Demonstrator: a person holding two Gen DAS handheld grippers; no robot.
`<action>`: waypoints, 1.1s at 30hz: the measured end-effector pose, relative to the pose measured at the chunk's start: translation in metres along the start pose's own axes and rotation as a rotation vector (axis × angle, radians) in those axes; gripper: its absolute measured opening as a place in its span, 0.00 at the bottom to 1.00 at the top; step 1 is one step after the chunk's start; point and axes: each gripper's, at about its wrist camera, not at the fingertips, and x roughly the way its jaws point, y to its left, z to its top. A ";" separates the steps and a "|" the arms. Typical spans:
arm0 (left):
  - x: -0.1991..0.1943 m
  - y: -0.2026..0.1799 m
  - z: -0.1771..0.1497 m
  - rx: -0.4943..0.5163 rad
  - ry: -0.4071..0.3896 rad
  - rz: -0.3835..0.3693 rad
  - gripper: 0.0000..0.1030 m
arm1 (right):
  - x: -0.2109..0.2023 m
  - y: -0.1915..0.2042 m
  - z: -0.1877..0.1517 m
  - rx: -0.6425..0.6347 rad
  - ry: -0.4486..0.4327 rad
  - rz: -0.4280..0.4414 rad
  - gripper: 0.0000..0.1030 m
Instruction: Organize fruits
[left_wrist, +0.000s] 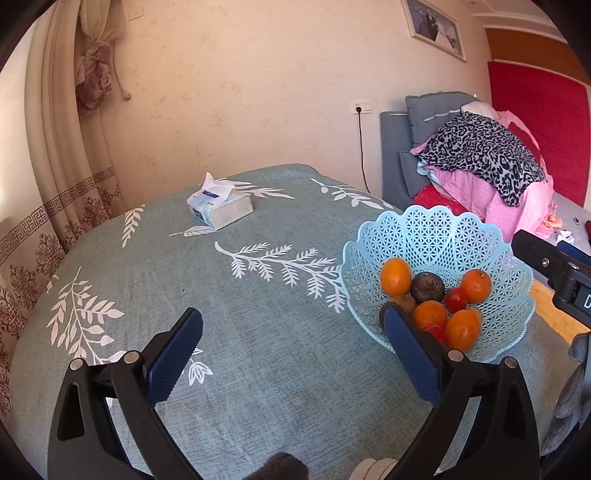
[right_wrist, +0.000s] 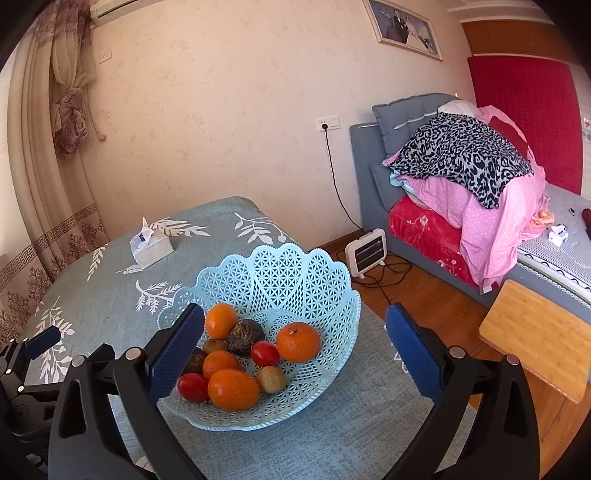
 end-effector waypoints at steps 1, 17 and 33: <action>-0.001 0.004 -0.001 -0.009 0.006 0.004 0.95 | -0.003 0.002 0.000 -0.013 -0.015 -0.008 0.97; -0.030 0.021 -0.011 -0.037 -0.020 0.071 0.95 | -0.011 0.029 -0.018 -0.133 -0.012 -0.042 0.97; -0.024 0.012 -0.018 -0.009 -0.003 0.093 0.95 | -0.001 0.048 -0.032 -0.226 0.022 -0.063 0.97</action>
